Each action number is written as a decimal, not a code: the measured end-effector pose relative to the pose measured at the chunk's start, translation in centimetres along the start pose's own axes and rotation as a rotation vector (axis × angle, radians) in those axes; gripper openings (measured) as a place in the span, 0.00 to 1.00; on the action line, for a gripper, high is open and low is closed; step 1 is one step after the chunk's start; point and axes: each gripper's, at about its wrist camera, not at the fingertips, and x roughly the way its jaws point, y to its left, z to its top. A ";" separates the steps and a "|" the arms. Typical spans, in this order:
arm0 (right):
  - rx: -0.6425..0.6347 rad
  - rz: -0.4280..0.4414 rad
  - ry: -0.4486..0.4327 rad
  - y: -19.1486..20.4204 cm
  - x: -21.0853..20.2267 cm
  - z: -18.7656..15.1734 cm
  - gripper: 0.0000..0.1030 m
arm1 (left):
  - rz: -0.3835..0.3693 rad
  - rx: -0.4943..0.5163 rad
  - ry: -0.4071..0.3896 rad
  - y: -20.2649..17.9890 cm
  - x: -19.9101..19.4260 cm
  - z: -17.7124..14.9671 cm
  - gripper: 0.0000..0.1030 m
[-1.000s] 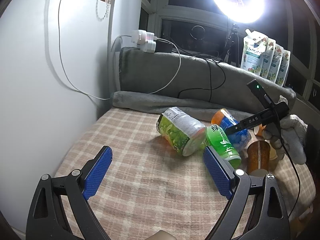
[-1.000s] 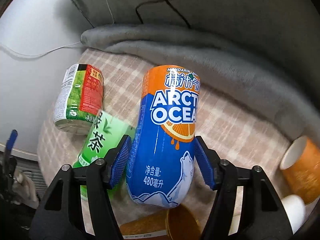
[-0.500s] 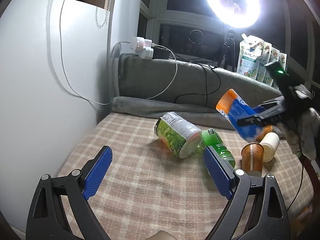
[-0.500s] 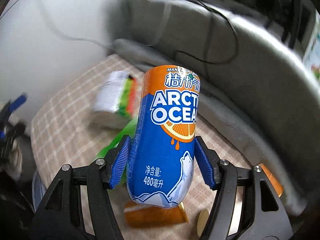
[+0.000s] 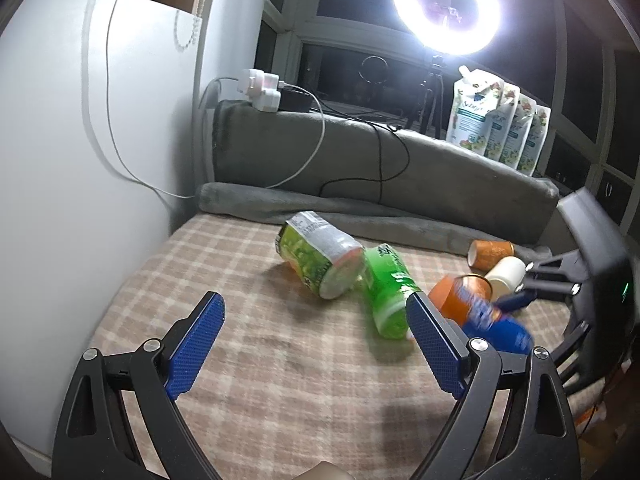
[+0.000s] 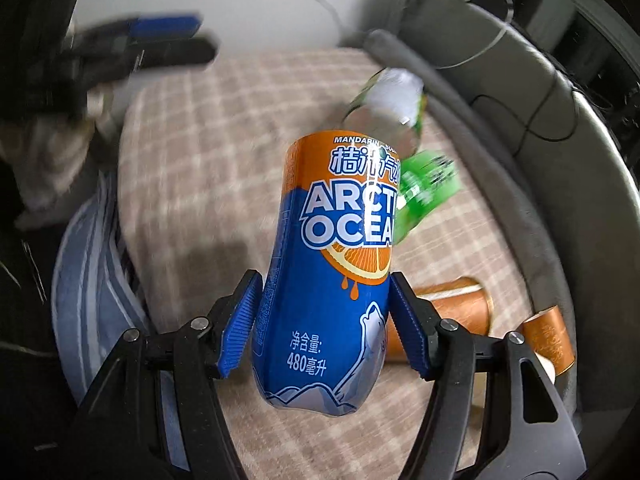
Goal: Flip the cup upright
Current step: 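Lift the bottle with the right tool toward the left tool, then open the right tool to release the bottle while the left tool grasps it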
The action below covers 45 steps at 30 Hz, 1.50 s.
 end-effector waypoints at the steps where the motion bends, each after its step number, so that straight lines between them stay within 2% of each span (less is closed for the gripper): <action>1: -0.008 -0.002 0.013 0.4 0.5 -0.2 0.65 | -0.003 0.000 0.002 -0.1 -0.1 -0.1 0.89; 9: -0.002 0.029 0.060 1.7 2.9 -1.4 0.66 | -0.016 0.001 0.022 -0.6 -0.5 -0.7 0.89; 16: 0.004 0.006 0.067 1.9 3.7 -1.2 0.68 | -0.027 -0.009 0.041 -0.7 -0.6 -1.0 0.89; 19: 0.004 -0.006 0.052 2.0 3.5 -0.9 0.75 | -0.037 -0.015 0.051 -0.8 -0.5 -1.0 0.89; 26: 0.059 -0.003 -0.018 1.4 1.5 -0.9 0.76 | -0.061 -0.017 0.070 -1.5 -0.3 -1.0 0.89; 36: 0.235 -0.021 -0.138 -0.7 -2.6 -3.3 0.76 | -0.158 -0.081 0.152 -2.3 1.1 -1.1 0.89; 40: 0.333 -0.057 -0.167 -1.7 -3.6 -4.8 0.76 | -0.202 -0.133 0.196 -2.3 1.9 -1.2 0.89; 42: 0.388 -0.104 -0.171 -2.1 -3.9 -5.7 0.76 | -0.219 -0.154 0.215 -2.4 2.2 -1.3 0.89; 45: 0.468 -0.144 -0.184 -2.4 -4.4 -7.0 0.76 | -0.279 -0.220 0.279 -2.5 3.4 -1.6 0.89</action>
